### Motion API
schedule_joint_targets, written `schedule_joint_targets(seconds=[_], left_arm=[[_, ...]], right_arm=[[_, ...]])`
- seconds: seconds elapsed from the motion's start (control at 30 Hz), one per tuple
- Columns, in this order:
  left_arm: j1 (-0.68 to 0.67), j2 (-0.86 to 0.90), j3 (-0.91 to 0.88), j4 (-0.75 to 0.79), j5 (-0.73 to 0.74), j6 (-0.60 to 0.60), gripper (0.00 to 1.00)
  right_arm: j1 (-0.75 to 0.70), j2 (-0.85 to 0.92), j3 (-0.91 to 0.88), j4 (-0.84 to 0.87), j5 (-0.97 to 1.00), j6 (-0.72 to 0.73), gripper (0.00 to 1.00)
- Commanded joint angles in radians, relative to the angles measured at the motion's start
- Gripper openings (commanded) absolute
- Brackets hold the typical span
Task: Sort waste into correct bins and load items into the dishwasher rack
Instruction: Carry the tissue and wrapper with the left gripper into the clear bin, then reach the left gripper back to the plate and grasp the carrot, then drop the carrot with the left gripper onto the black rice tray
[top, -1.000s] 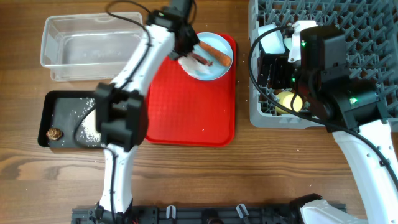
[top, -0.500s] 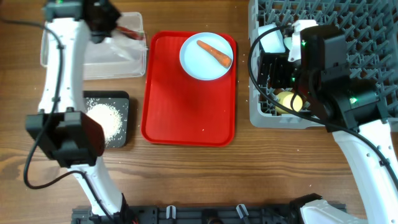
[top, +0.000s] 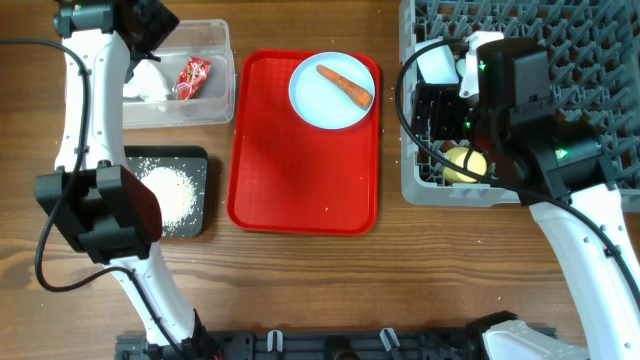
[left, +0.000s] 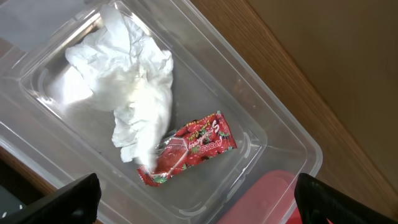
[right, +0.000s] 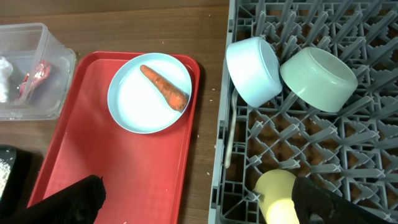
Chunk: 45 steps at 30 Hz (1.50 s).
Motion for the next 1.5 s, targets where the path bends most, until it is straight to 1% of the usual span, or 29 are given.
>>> schedule_joint_targets(seconds=[0.0, 0.03, 0.1, 0.13, 0.2, 0.23, 0.27, 0.33, 0.37, 0.47, 0.5, 0.53, 0.6, 0.7, 0.73, 0.8, 0.83, 0.87, 0.93, 1.0, 1.07, 1.1, 1.13, 1.2, 1.27, 1.3, 1.37, 1.43, 1.47], left_arm=[[-0.056, -0.010, -0.004, 0.039, 0.182, 0.121, 0.96], [-0.098, -0.011, -0.004, 0.050, 0.208, 0.172, 0.97], [-0.233, -0.008, -0.005, 0.035, 0.192, 0.196, 0.99], [-0.360, 0.005, -0.005, 0.037, 0.106, 0.180, 0.99], [-0.461, 0.030, -0.005, 0.062, 0.040, 0.111, 0.99], [-0.519, 0.061, -0.005, 0.092, 0.025, 0.040, 0.99], [-0.545, 0.081, -0.005, 0.113, 0.025, -0.006, 0.95], [-0.577, 0.139, -0.005, 0.148, 0.026, -0.100, 0.91], [-0.586, 0.187, -0.005, 0.166, 0.031, -0.149, 0.85], [-0.587, 0.264, -0.005, 0.219, 0.049, -0.180, 0.82], [-0.587, 0.285, -0.005, 0.246, 0.061, -0.180, 0.82], [-0.587, 0.308, -0.005, 0.291, 0.091, -0.180, 0.85], [-0.588, 0.346, -0.005, 0.353, 0.109, -0.180, 0.85], [-0.587, 0.371, -0.005, 0.377, 0.109, -0.179, 0.84], [-0.587, 0.378, -0.005, 0.364, 0.114, -0.179, 0.80], [-0.589, 0.382, -0.005, 0.313, 0.121, -0.175, 0.70], [-0.589, 0.382, -0.005, 0.265, 0.121, -0.148, 0.63], [-0.589, 0.382, -0.005, 0.222, 0.117, -0.121, 0.60], [-0.587, 0.382, -0.005, 0.160, 0.117, -0.087, 0.59], [-0.587, 0.382, -0.005, 0.095, 0.121, -0.046, 0.49], [-0.587, 0.382, -0.005, 0.048, 0.120, -0.046, 0.35], [-0.587, 0.381, -0.005, 0.040, 0.120, -0.045, 0.25], [-0.586, 0.376, -0.004, 0.035, 0.120, -0.043, 0.21], [-0.568, 0.318, -0.004, 0.025, 0.120, 0.034, 0.22], [-0.530, 0.218, 0.006, -0.029, 0.113, 0.061, 0.22], [-0.508, 0.162, 0.017, -0.065, 0.113, 0.066, 0.20], [-0.451, 0.021, 0.023, -0.145, 0.109, 0.122, 0.16], [-0.405, -0.068, 0.022, -0.228, 0.059, 0.140, 0.15], [-0.372, -0.111, 0.022, -0.288, 0.001, 0.140, 0.13]], right_arm=[[-0.002, 0.010, 0.002, 0.001, -0.016, 0.011, 1.00], [-0.002, 0.009, 0.002, 0.003, -0.016, 0.011, 0.99], [-0.002, 0.010, 0.002, 0.013, -0.016, 0.012, 1.00], [-0.002, 0.010, 0.002, 0.019, -0.016, 0.013, 1.00], [-0.002, 0.010, 0.002, 0.014, -0.017, 0.012, 1.00], [-0.002, 0.010, 0.002, 0.002, -0.017, 0.012, 1.00], [-0.002, 0.010, 0.002, -0.006, -0.017, 0.012, 1.00], [-0.002, 0.010, 0.002, -0.020, -0.016, 0.012, 1.00], [-0.002, 0.010, 0.002, -0.031, -0.016, 0.012, 1.00], [-0.002, 0.010, 0.002, -0.043, -0.016, 0.012, 1.00], [-0.002, 0.010, 0.002, -0.046, -0.016, 0.012, 1.00], [-0.002, 0.010, 0.001, -0.047, -0.016, 0.012, 1.00], [-0.002, 0.010, 0.001, -0.061, -0.016, 0.012, 1.00], [-0.002, 0.010, 0.001, -0.080, -0.016, 0.012, 1.00], [-0.002, 0.010, 0.001, -0.083, -0.016, 0.011, 1.00], [-0.002, 0.010, 0.001, -0.087, -0.016, 0.012, 1.00], [-0.002, 0.010, 0.001, -0.093, -0.016, 0.012, 1.00], [-0.002, 0.010, 0.001, -0.094, -0.016, 0.012, 1.00], [-0.002, 0.010, 0.001, -0.098, -0.016, 0.012, 1.00], [-0.002, 0.010, 0.001, -0.109, -0.016, 0.012, 1.00], [-0.002, 0.010, 0.001, -0.112, -0.016, 0.012, 1.00], [-0.002, 0.010, 0.001, -0.111, -0.016, 0.011, 1.00], [-0.002, 0.010, 0.001, -0.111, -0.016, 0.011, 1.00], [-0.002, 0.010, 0.001, -0.109, -0.016, 0.003, 1.00], [-0.002, 0.010, 0.001, -0.106, -0.016, 0.003, 1.00], [-0.002, 0.010, 0.001, -0.104, -0.016, 0.004, 1.00], [-0.002, 0.010, 0.001, -0.102, -0.016, 0.004, 1.00], [-0.002, 0.010, 0.001, -0.103, -0.016, 0.003, 1.00], [-0.002, 0.010, 0.001, -0.103, -0.016, 0.003, 1.00]])
